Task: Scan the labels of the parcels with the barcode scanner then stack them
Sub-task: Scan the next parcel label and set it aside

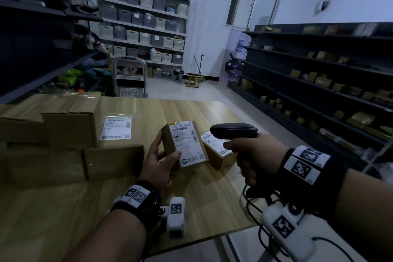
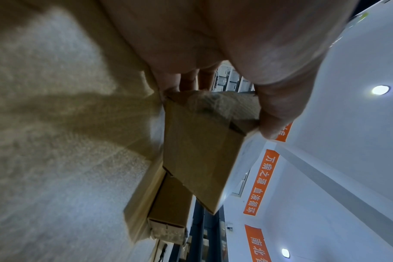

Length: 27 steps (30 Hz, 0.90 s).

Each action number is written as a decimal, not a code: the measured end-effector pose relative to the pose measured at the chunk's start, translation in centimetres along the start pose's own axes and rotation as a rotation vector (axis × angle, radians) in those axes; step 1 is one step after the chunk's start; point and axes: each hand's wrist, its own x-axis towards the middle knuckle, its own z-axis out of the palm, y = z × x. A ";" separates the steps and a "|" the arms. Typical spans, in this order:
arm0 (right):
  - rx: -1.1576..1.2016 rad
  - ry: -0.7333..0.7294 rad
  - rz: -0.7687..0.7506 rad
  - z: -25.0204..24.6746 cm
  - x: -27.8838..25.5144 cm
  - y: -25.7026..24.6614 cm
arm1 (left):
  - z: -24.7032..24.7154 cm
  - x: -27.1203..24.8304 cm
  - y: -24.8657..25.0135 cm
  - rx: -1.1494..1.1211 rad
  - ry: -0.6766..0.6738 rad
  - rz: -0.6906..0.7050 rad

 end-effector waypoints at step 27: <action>0.462 0.034 -0.081 -1.4 3.9 2.7 | 0.1 -0.2 0.3 -0.065 0.001 0.004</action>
